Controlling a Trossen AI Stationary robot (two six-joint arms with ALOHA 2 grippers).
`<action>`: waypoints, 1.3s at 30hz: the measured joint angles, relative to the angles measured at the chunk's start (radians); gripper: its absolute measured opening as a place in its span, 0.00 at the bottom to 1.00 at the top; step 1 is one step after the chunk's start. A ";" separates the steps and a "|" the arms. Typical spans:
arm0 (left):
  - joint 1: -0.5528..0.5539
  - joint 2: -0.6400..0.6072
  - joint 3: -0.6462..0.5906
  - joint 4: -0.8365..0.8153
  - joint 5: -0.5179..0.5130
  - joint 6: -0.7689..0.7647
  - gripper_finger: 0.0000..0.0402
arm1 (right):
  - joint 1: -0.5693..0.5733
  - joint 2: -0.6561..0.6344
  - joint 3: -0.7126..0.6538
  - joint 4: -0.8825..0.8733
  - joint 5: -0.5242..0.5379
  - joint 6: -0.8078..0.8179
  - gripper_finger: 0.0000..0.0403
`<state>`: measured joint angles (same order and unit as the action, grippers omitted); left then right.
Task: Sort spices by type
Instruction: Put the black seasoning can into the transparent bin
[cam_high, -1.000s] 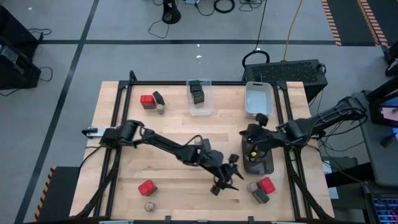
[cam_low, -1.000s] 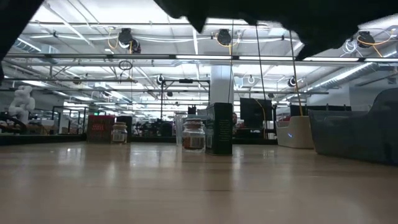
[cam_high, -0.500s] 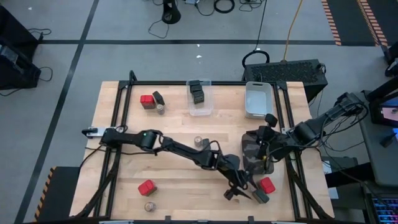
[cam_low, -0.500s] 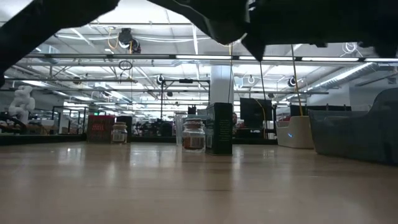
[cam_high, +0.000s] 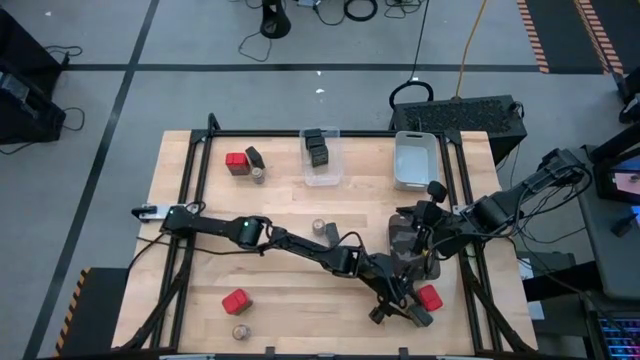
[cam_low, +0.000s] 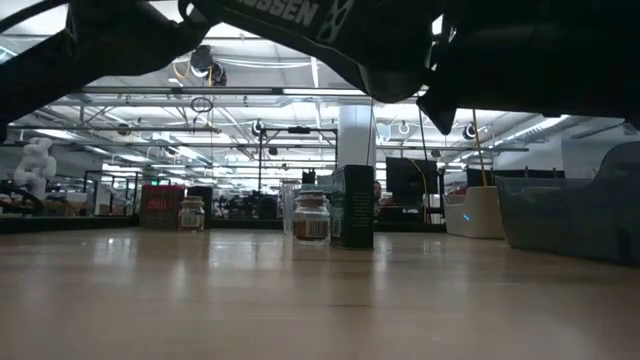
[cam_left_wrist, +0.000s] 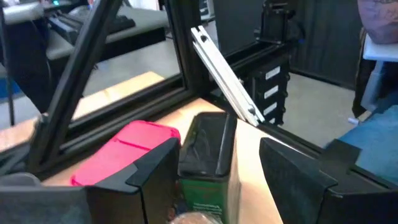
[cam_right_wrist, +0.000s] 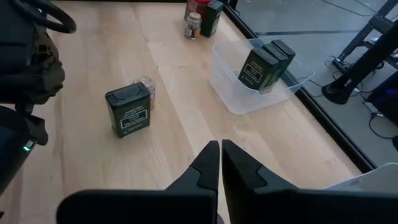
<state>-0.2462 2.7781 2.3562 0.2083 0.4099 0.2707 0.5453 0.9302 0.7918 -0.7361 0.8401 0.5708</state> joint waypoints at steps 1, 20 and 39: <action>0.000 0.000 0.000 -0.004 0.000 0.000 0.57 | 0.000 0.000 0.000 0.001 -0.001 -0.005 0.00; 0.002 0.000 0.001 -0.040 -0.041 0.008 0.57 | 0.000 0.000 0.000 0.006 -0.003 -0.007 0.00; -0.007 0.000 0.001 -0.053 -0.043 0.027 0.57 | 0.000 0.000 0.000 0.006 -0.003 -0.007 0.00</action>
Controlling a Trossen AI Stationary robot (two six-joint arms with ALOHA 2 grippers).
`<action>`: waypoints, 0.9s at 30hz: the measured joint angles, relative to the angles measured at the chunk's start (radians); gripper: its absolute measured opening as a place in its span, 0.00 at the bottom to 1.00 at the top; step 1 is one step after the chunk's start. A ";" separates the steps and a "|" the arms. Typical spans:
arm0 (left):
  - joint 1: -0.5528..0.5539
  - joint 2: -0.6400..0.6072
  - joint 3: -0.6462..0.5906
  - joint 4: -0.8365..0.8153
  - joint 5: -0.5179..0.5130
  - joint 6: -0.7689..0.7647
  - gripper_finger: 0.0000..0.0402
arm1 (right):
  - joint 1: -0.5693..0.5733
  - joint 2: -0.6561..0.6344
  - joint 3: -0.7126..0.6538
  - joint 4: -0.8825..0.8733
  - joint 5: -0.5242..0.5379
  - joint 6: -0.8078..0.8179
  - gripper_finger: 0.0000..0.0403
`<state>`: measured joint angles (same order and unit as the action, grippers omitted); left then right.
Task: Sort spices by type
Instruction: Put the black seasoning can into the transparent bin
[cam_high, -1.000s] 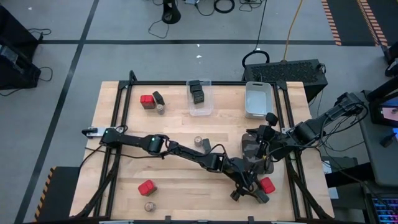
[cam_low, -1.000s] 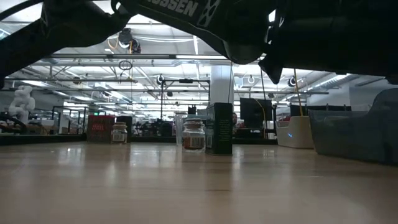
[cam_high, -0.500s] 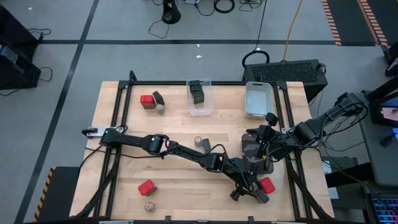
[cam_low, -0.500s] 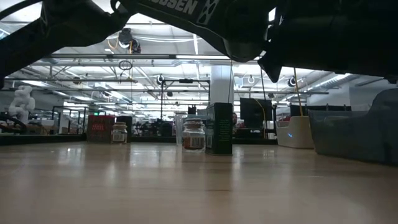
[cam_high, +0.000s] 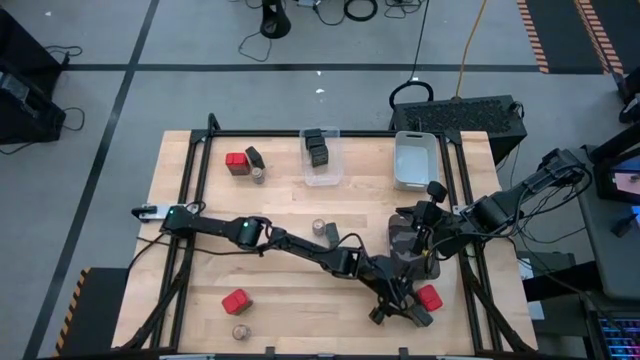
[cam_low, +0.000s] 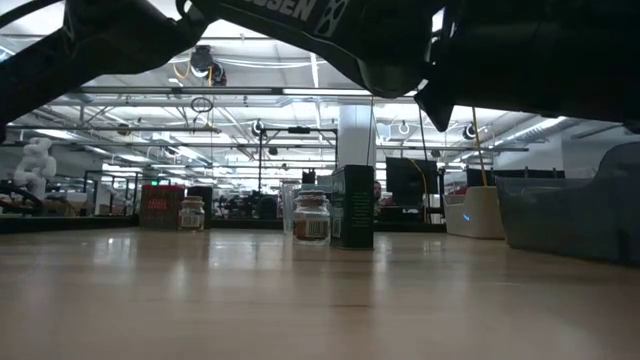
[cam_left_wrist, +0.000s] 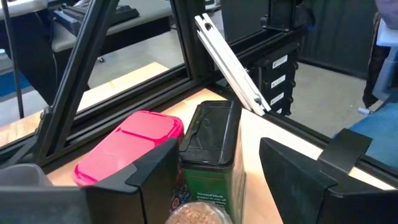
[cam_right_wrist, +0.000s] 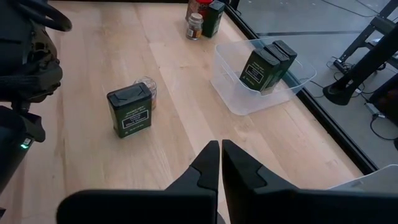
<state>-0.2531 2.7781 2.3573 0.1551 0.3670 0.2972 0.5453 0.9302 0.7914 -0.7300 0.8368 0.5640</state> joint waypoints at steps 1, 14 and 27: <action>-0.001 0.000 0.000 -0.001 -0.001 -0.001 0.57 | 0.000 0.000 0.000 0.000 0.000 0.000 0.00; 0.000 0.003 -0.003 -0.004 -0.010 -0.003 0.57 | 0.000 0.000 0.000 0.007 0.000 -0.004 0.00; -0.021 0.003 -0.003 0.018 -0.074 -0.005 0.57 | 0.000 0.000 0.000 0.008 0.000 -0.004 0.00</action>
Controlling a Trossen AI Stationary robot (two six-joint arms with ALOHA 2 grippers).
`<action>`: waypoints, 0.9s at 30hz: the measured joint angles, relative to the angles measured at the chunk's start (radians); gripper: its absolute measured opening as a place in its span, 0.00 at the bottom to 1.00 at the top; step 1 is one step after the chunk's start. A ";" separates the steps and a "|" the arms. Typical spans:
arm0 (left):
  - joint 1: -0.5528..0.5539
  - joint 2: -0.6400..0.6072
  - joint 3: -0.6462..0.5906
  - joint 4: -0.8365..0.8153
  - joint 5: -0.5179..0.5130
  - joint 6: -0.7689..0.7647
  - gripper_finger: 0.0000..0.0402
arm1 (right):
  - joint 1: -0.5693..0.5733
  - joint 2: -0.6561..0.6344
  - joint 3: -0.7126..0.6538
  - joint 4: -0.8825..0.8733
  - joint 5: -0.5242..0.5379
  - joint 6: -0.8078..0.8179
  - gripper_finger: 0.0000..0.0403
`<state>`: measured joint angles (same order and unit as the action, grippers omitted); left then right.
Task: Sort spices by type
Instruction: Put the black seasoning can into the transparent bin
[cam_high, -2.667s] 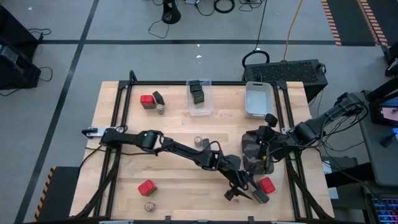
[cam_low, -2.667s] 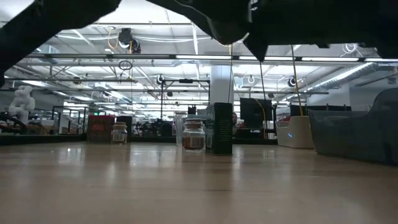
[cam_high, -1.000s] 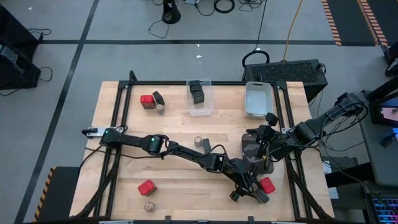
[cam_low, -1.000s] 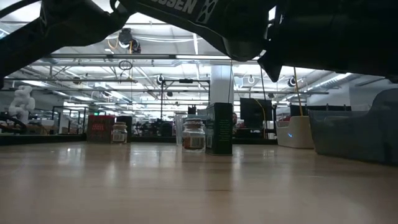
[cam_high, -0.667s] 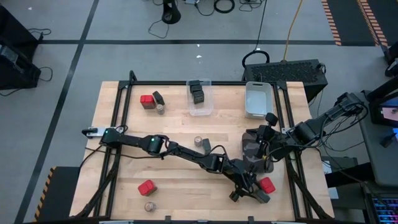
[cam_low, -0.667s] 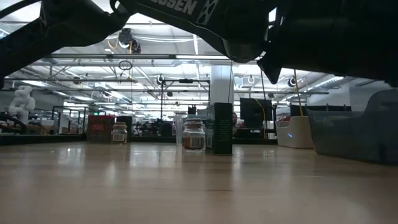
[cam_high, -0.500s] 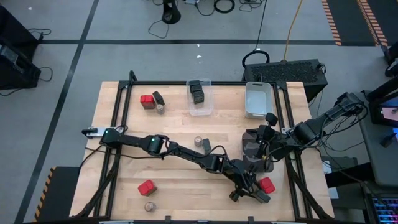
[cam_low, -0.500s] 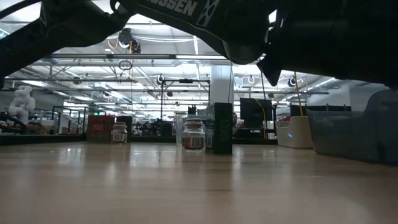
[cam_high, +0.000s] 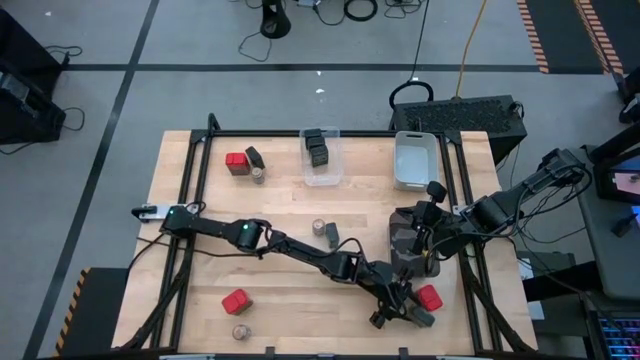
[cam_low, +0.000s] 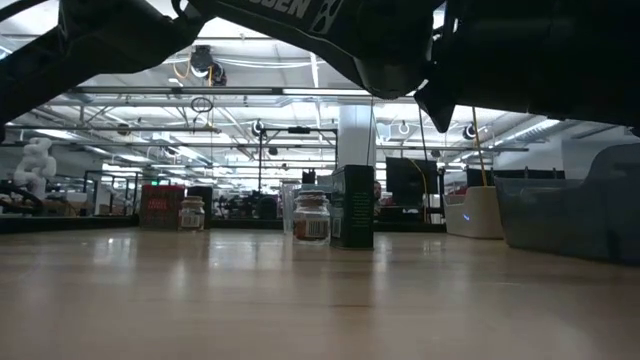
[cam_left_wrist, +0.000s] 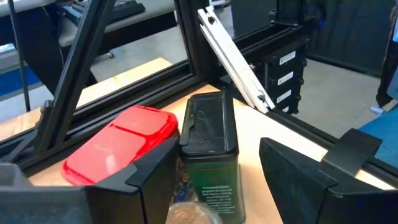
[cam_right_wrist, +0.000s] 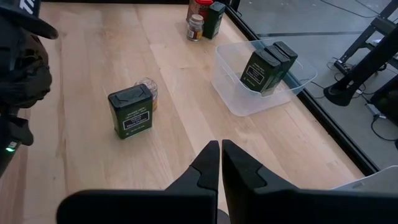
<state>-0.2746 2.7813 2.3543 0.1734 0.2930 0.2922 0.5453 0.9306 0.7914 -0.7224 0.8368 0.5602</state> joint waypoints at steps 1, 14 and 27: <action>0.000 0.000 0.000 0.000 -0.007 -0.001 0.57 | 0.000 0.000 0.000 0.000 0.000 0.000 0.00; -0.003 0.000 0.000 0.019 -0.034 -0.052 0.57 | 0.000 0.000 0.000 0.000 0.000 0.000 0.00; 0.000 0.024 0.003 0.075 -0.016 -0.102 0.57 | 0.000 0.000 0.000 0.000 -0.001 0.000 0.00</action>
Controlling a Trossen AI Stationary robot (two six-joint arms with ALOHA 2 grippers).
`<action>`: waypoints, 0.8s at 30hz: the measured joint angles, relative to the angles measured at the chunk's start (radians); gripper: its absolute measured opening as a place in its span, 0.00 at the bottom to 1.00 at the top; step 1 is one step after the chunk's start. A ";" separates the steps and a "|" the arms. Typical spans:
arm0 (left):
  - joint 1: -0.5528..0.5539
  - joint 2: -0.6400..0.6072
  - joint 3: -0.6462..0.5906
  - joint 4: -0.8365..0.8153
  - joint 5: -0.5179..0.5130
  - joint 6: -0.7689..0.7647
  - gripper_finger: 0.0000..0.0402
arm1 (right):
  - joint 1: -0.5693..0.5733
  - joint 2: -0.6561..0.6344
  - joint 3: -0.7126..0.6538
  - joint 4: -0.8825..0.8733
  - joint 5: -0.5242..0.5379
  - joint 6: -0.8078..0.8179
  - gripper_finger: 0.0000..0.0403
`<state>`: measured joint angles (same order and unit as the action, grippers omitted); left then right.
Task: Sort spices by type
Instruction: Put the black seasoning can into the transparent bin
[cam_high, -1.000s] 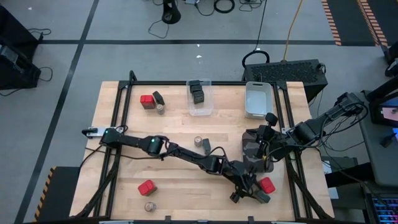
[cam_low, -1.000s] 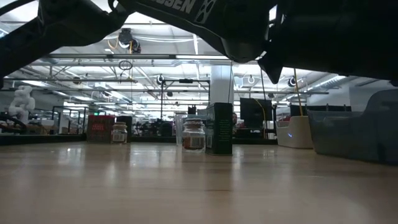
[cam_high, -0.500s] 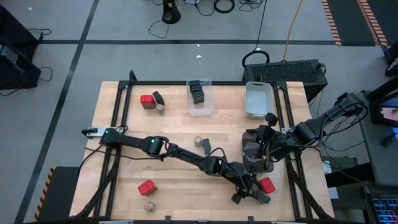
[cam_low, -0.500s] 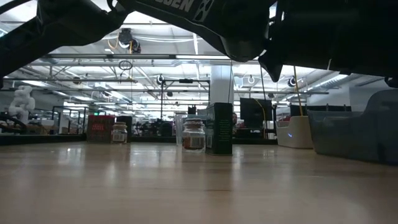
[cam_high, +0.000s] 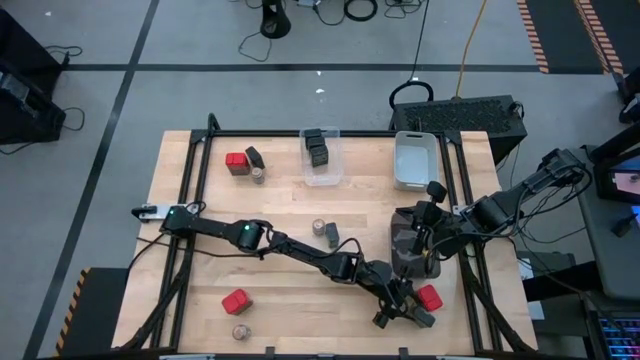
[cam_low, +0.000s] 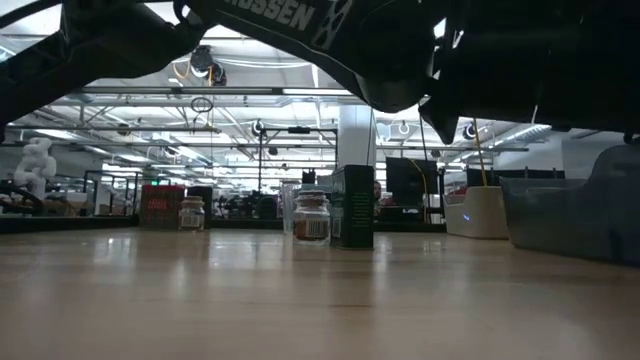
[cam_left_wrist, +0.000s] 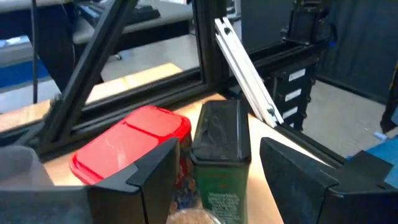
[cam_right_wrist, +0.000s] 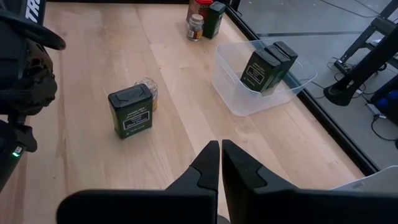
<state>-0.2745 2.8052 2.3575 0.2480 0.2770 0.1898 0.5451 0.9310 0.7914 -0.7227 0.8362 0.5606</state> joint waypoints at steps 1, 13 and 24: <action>0.000 0.000 0.000 -0.002 0.000 -0.001 0.57 | 0.000 0.000 0.000 -0.001 0.000 0.000 0.00; 0.000 0.000 -0.001 -0.016 -0.002 0.003 0.56 | 0.000 0.000 0.000 -0.003 0.000 -0.004 0.00; 0.000 0.003 -0.003 -0.023 -0.006 0.007 0.41 | 0.000 0.000 0.000 -0.003 0.000 -0.004 0.00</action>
<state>-0.2745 2.8079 2.3543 0.2253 0.2714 0.1970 0.5451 0.9310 0.7914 -0.7254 0.8360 0.5568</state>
